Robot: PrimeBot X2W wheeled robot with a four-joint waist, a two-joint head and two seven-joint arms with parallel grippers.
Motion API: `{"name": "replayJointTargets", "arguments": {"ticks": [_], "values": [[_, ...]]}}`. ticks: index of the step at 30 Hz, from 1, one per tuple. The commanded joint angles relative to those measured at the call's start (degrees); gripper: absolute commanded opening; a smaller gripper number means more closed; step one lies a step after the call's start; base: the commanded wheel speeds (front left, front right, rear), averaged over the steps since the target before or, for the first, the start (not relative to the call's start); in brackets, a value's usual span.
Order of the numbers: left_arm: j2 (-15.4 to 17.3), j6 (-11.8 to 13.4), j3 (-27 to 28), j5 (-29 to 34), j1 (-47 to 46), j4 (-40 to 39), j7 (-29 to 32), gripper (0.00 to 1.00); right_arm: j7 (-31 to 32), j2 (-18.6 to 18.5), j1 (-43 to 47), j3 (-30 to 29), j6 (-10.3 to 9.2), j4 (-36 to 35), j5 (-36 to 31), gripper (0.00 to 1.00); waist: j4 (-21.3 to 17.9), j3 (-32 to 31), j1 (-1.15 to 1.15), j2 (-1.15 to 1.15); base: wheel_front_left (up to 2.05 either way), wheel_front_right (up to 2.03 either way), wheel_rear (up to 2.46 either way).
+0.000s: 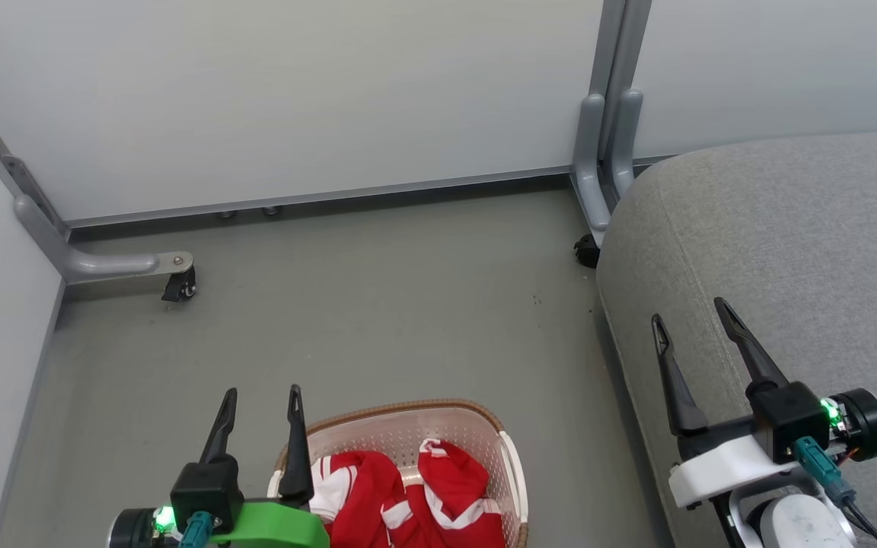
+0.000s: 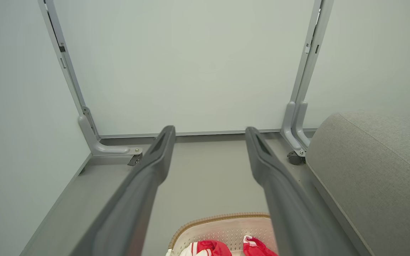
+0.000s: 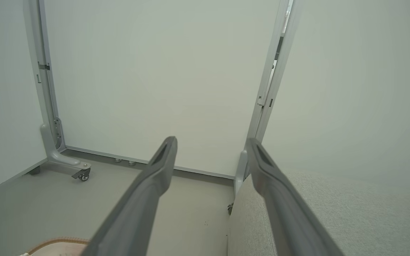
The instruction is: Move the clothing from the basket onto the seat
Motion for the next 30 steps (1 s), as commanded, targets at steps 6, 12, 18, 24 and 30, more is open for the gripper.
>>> {"name": "replayJointTargets", "arguments": {"ticks": [6,12,18,24,30], "values": [[0.0,-0.2,1.1,0.2,1.3,-1.0,-1.0,1.0,-1.0,0.1,1.0,-0.4,0.0,0.5,2.3,1.0,0.1,-0.2,0.0,0.0,0.0,0.0,0.0],[0.0,0.3,0.9,1.3,1.7,-0.9,-1.6,1.0,-1.6,0.3,1.4,1.0,0.0,2.2,10.5,1.0,0.1,-0.4,0.0,0.0,0.0,0.0,0.0],[0.0,-0.1,1.3,-0.1,2.0,-0.3,-1.6,1.0,-1.6,0.3,1.5,1.5,0.0,3.0,14.4,1.0,0.0,-0.6,0.0,0.0,0.0,0.0,0.0],[0.0,-0.3,1.5,-0.4,2.1,0.1,-1.5,1.0,-1.6,0.4,1.5,1.7,0.0,3.1,15.8,1.0,0.1,-0.8,0.0,0.0,0.0,0.0,0.0],[0.0,-0.7,1.7,-1.9,2.2,1.1,-1.6,1.0,-1.6,0.4,1.6,1.9,0.0,3.1,16.5,1.0,0.2,-0.8,0.0,0.0,0.0,0.0,0.0]]}}
